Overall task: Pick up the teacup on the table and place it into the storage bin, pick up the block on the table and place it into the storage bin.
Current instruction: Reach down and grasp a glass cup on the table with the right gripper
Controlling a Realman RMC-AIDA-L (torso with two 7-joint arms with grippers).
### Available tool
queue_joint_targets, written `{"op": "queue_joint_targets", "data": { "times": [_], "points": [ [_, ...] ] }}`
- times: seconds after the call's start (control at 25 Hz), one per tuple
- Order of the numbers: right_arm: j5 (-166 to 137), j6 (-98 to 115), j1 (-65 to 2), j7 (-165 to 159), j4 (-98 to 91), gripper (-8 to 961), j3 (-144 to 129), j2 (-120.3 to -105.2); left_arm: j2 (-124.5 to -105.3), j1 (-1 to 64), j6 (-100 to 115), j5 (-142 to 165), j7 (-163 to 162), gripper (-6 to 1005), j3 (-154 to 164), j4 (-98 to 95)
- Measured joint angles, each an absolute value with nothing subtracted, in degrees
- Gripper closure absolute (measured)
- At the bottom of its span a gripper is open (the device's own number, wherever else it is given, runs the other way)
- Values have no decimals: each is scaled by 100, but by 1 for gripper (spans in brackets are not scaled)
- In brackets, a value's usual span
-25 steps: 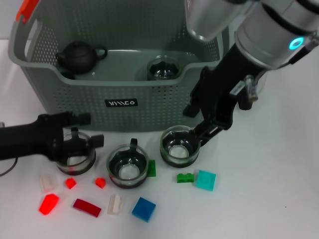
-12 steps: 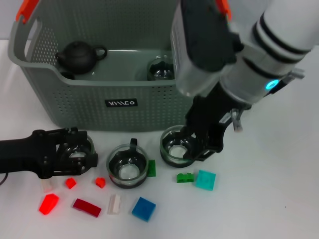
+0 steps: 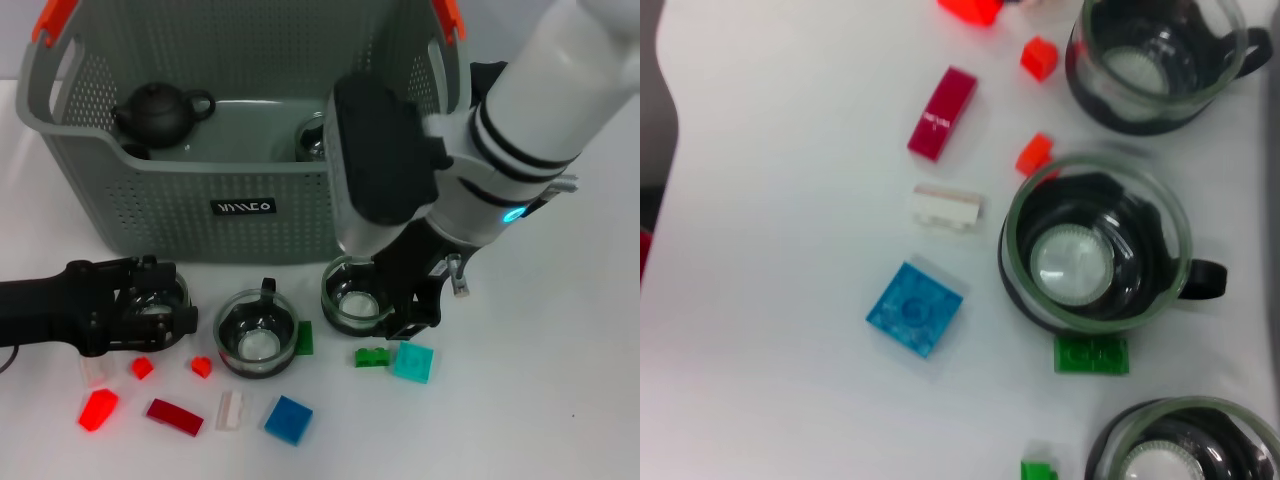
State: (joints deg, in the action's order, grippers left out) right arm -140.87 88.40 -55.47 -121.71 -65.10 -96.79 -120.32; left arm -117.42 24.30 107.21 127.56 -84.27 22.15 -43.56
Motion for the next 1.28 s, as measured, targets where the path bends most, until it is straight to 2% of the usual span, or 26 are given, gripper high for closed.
{"op": "queue_joint_targets", "data": {
  "times": [1.28],
  "points": [
    [-13981, 7654, -5608, -12003, -5532, 438, -10425, -12101, -11760, 2443, 10508, 12753, -8425, 155, 2222, -4304]
  ]
}}
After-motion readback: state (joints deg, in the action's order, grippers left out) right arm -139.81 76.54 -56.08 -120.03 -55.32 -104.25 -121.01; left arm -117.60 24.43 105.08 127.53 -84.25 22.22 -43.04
